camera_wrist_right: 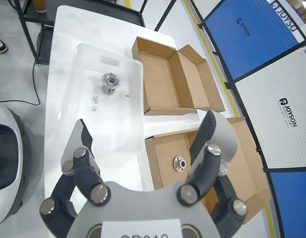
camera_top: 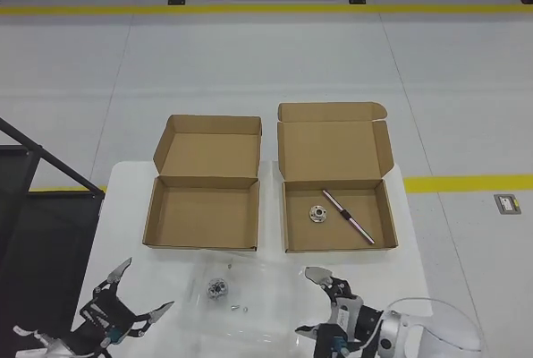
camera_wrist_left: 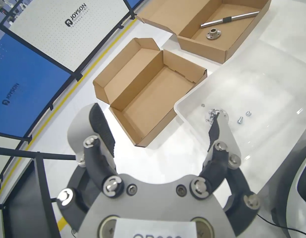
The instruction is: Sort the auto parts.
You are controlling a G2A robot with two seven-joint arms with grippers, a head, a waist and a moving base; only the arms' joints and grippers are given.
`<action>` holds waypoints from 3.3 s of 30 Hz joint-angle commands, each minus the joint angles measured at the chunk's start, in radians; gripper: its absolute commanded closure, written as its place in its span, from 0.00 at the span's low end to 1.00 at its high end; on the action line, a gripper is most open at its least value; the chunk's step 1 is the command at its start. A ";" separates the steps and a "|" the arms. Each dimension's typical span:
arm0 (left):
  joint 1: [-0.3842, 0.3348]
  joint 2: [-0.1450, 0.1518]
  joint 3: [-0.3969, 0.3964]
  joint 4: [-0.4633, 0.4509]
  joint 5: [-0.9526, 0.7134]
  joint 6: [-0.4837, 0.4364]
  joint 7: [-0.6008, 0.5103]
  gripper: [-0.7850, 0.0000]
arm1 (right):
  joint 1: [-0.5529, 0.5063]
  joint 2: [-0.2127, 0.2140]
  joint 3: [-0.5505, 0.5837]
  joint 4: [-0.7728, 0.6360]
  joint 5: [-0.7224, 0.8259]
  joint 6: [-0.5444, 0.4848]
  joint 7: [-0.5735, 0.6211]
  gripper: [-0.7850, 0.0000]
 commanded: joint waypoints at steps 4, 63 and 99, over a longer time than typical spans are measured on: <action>0.000 0.000 0.000 0.000 0.000 0.000 0.001 0.00 | 0.002 -0.001 0.000 0.001 0.008 0.001 0.004 0.00; -0.873 0.262 0.963 0.295 -0.424 -0.173 -1.163 0.00 | 0.002 -0.001 0.000 0.001 0.008 0.001 0.004 0.00; -1.208 0.190 1.328 0.607 -0.538 0.027 -1.232 1.00 | 0.002 -0.001 0.000 0.001 0.008 0.001 0.004 0.00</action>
